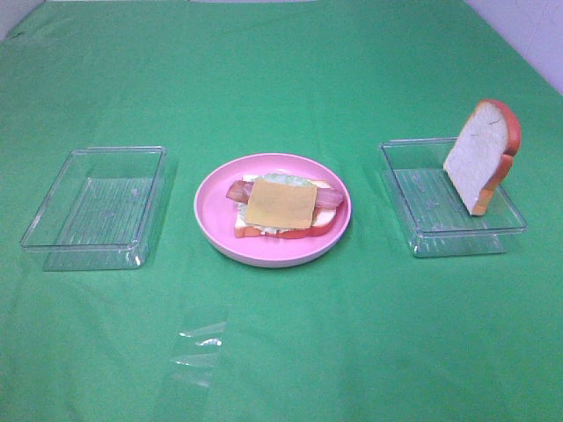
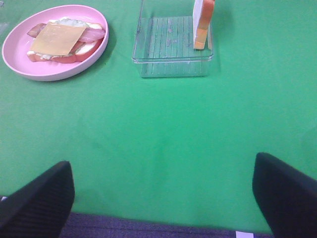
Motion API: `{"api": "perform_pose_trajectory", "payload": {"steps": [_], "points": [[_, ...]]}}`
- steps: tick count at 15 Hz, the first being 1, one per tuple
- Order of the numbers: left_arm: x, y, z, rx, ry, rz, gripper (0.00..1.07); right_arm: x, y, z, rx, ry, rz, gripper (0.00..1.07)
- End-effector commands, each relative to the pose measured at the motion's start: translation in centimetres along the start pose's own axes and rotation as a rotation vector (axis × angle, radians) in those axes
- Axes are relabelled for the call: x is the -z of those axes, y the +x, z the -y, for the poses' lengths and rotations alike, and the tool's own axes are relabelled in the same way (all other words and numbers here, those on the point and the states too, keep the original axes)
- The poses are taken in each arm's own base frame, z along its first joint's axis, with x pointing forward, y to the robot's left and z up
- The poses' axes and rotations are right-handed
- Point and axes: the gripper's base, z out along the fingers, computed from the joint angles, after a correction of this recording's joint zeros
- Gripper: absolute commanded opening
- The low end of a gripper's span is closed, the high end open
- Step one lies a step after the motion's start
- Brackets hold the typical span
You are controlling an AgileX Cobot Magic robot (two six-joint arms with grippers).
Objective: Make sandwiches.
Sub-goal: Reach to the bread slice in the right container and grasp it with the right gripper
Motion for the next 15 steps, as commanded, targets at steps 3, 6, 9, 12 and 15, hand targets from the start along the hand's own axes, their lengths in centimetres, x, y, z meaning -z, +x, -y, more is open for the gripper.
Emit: {"api": "perform_pose_trajectory", "payload": {"steps": [3,6,9,12,15], "points": [[0.0,2.3,0.3,0.004,0.002,0.172,1.00,0.2,0.3,-0.1,0.007,-0.010,0.029,0.94],[-0.1,2.4,0.3,0.009,0.003,0.163,1.00,0.2,0.2,-0.1,0.007,-0.010,0.027,0.94],[-0.1,2.4,0.3,0.020,0.004,0.163,0.99,0.2,0.2,-0.1,0.007,-0.010,0.024,0.94],[-0.1,2.4,0.3,0.029,0.005,0.166,0.99,0.2,0.2,-0.1,0.007,-0.009,0.024,0.94],[-0.1,2.4,0.3,0.028,0.005,0.166,0.99,0.2,0.2,-0.1,0.008,-0.006,0.022,0.94]]}}
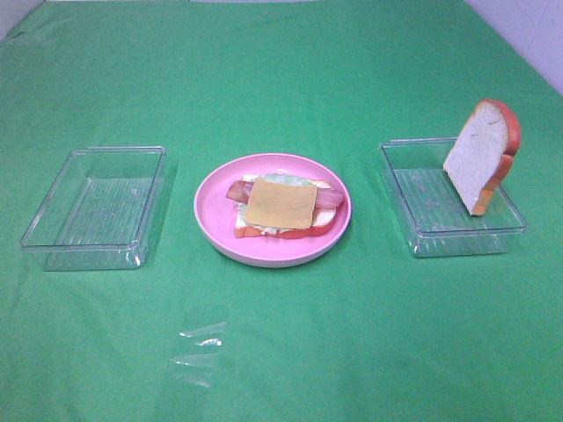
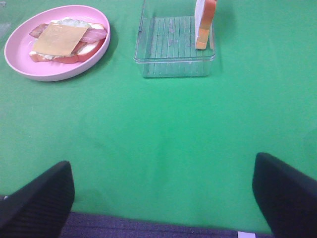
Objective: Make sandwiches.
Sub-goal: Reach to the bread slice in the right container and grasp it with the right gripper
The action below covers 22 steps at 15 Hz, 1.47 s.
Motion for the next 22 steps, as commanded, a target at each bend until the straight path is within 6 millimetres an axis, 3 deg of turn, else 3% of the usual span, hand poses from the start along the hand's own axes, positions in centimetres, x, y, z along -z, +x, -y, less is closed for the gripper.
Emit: {"api": "perform_pose_trajectory", "payload": {"steps": [1,2,3,7,12,13,16,20,22], "points": [[0.2,0.1,0.1,0.011,0.009,0.030,0.99,0.1,-0.1,0.0,-0.013,-0.001,-0.026,0.94],[0.2,0.1,0.1,0.011,0.009,0.030,0.99,-0.8,-1.6,0.0,-0.044,-0.004,-0.179,0.94],[0.2,0.1,0.1,0.011,0.009,0.030,0.99,-1.0,-2.2,0.1,-0.048,-0.004,-0.210,0.94],[0.2,0.1,0.1,0.011,0.009,0.030,0.99,-5.3,-8.9,1.1,-0.062,0.072,-0.480,0.94],[0.2,0.1,0.1,0.011,0.009,0.030,0.99,-15.0,-18.4,2.0,-0.009,0.052,-0.595,0.94],[0.2,0.1,0.1,0.011,0.009,0.030,0.99,-19.1,-21.4,2.6,0.010,0.063,-0.646,0.94],[0.2,0.1,0.1,0.011,0.009,0.031,0.99,-24.3,-26.0,5.3,-0.031,0.059,-0.682,0.92],[0.2,0.1,0.1,0.008,0.009,0.031,0.99,-29.5,-28.0,9.7,-0.119,-0.004,-0.715,0.92],[0.2,0.1,0.1,0.006,0.008,0.031,0.99,-31.5,-27.9,10.1,-0.144,-0.053,-0.722,0.92]]}}
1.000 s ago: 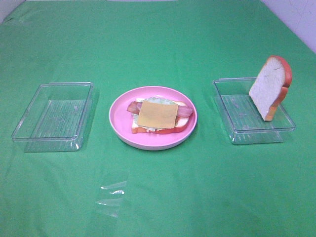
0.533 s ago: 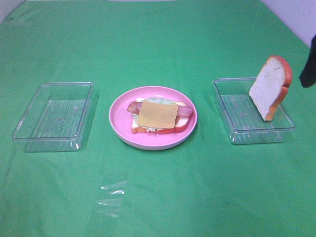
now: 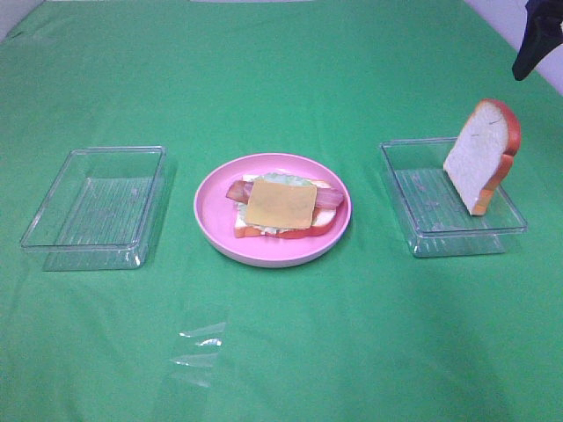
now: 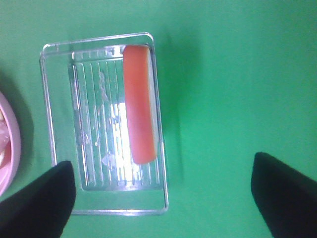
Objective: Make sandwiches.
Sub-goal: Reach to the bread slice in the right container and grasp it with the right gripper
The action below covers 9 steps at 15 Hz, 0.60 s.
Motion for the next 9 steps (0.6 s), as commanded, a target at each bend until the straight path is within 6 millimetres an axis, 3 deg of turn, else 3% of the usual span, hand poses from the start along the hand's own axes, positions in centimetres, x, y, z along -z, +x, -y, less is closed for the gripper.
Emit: {"api": "perform_pose_trajectory", "payload": {"steps": [1,5,9], "points": [[0.2,0.1,0.1,0.000,0.006,0.029,0.99,-3.7,-1.5,0.1,0.014,-0.095,-0.069,0.92],[0.2,0.1,0.1,-0.003,0.006,0.029,0.99,-8.0,-1.9,0.4,0.005,-0.142,-0.134,0.92],[0.2,0.1,0.1,-0.002,0.006,0.030,0.99,-10.6,-2.0,0.8,-0.005,-0.149,-0.168,0.92]]}}
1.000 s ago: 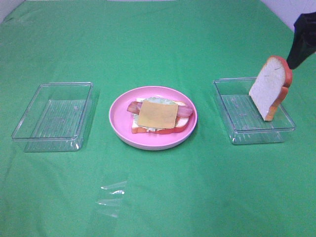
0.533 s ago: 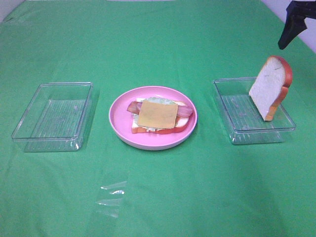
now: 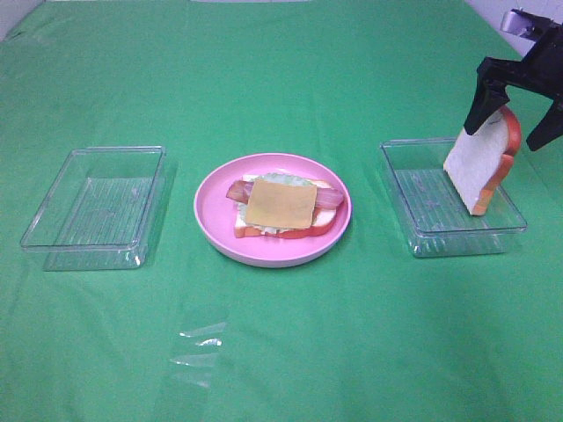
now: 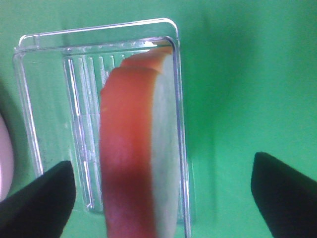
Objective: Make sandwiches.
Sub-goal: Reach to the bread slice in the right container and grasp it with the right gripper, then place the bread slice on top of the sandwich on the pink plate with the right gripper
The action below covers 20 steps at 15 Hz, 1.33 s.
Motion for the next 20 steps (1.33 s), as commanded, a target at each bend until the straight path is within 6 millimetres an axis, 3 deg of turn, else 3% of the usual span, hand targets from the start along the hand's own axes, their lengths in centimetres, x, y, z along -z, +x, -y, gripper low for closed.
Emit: {"api": "perform_pose_trajectory", "payload": {"steps": [1,4,6,7,15,16,18,20], "points": [[0.2,0.1,0.1,-0.002,0.005,0.029,0.99,-1.1,-0.3,0.2,0.010,-0.013,-0.014,0.92],[0.2,0.1,0.1,-0.002,0.005,0.029,0.99,-1.7,-0.3,0.3,0.008,-0.026,-0.027,0.85],[0.2,0.1,0.1,-0.002,0.005,0.029,0.99,-1.7,-0.3,0.2,0.007,-0.035,-0.025,0.59],[0.2,0.1,0.1,-0.002,0.005,0.029,0.99,-1.7,-0.3,0.1,-0.005,-0.049,-0.024,0.35],[0.2,0.1,0.1,-0.002,0.005,0.029,0.99,-1.7,0.1,0.0,-0.007,-0.060,-0.068,0.34],[0.2,0.1,0.1,-0.002,0.005,0.029,0.99,-1.7,0.1,0.0,-0.013,-0.061,-0.073,0.28],[0.2,0.1,0.1,-0.002,0.005,0.029,0.99,-0.9,0.2,-0.2,0.000,-0.060,-0.064,0.00],[0.2,0.1,0.1,-0.002,0.005,0.029,0.99,0.2,0.4,-0.6,0.009,-0.057,-0.041,0.00]]}}
